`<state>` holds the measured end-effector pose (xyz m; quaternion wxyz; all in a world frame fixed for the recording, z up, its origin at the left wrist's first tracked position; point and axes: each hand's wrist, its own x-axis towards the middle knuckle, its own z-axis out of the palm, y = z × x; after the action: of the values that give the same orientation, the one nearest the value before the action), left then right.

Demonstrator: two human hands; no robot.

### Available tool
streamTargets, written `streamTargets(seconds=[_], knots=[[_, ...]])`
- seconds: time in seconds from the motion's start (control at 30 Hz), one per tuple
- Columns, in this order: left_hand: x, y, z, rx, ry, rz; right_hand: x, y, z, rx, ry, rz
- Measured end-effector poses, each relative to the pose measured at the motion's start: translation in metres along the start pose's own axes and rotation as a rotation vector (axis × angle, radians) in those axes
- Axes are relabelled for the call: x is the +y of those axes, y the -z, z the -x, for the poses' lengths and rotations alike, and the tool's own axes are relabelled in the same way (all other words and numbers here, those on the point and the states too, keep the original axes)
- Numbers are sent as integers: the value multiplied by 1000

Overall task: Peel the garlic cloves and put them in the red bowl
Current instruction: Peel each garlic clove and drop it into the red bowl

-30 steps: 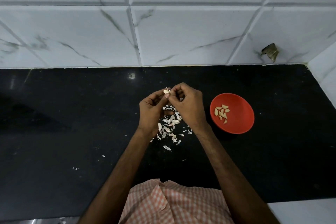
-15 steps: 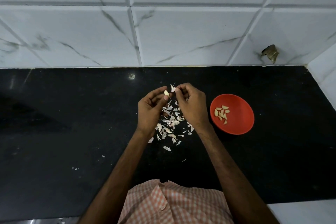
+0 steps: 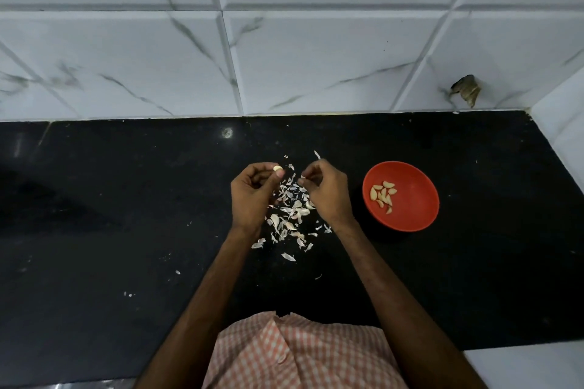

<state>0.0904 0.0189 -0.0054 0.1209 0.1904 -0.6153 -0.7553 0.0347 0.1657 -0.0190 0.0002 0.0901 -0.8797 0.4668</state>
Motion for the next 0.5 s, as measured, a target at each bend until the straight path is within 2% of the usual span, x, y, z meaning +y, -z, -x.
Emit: streamTargets(seconds=[0.3, 0.4, 0.5], knots=[[-25, 11, -5, 50, 51, -49, 28, -4, 8, -85, -189, -257], [-28, 6, -3, 10, 35, -91, 24, 0, 11, -79, -380, -687], [-28, -12, 1, -141, -4, -193, 20, -1, 20, -129, -598, -1179]])
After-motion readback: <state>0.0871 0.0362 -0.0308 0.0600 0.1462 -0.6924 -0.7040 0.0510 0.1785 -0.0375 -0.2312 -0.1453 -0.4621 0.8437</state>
